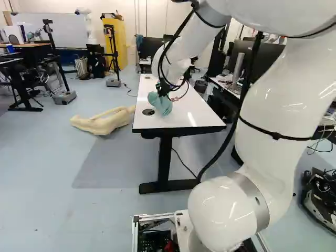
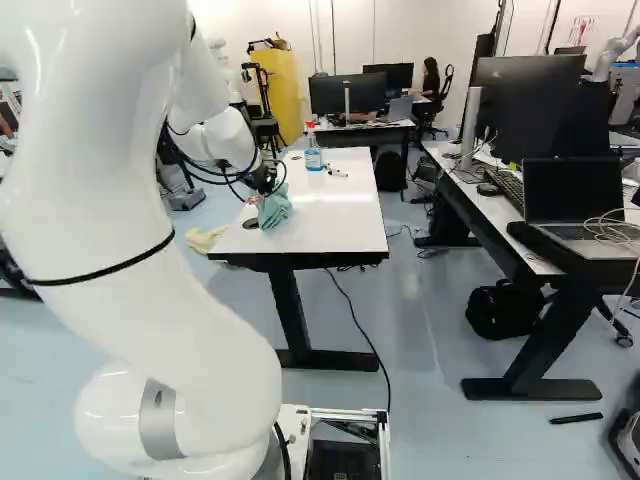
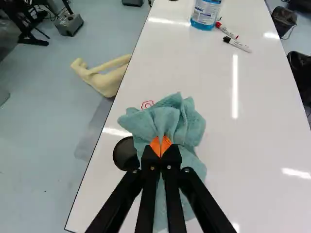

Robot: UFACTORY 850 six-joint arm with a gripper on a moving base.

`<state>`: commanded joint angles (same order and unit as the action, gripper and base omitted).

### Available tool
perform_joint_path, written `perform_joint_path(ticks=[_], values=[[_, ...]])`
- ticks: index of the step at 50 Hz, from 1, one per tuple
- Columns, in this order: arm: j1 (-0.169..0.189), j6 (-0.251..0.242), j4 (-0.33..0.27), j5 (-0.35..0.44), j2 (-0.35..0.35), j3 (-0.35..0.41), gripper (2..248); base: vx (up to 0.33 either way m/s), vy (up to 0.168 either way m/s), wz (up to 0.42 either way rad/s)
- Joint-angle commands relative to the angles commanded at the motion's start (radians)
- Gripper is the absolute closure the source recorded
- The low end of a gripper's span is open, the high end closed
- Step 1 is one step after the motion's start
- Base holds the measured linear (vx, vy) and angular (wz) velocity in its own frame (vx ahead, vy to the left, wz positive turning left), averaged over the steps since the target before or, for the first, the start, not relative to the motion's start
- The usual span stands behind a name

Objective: Clean the table with the green towel

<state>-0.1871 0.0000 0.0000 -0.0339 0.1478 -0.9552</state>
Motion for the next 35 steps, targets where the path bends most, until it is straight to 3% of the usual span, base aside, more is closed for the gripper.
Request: perform_joint_path(ticks=[35], values=[[-0.034, 0.0, 0.0, 0.0, 0.202, -0.208, 229, 0.0, 0.0, 0.0]])
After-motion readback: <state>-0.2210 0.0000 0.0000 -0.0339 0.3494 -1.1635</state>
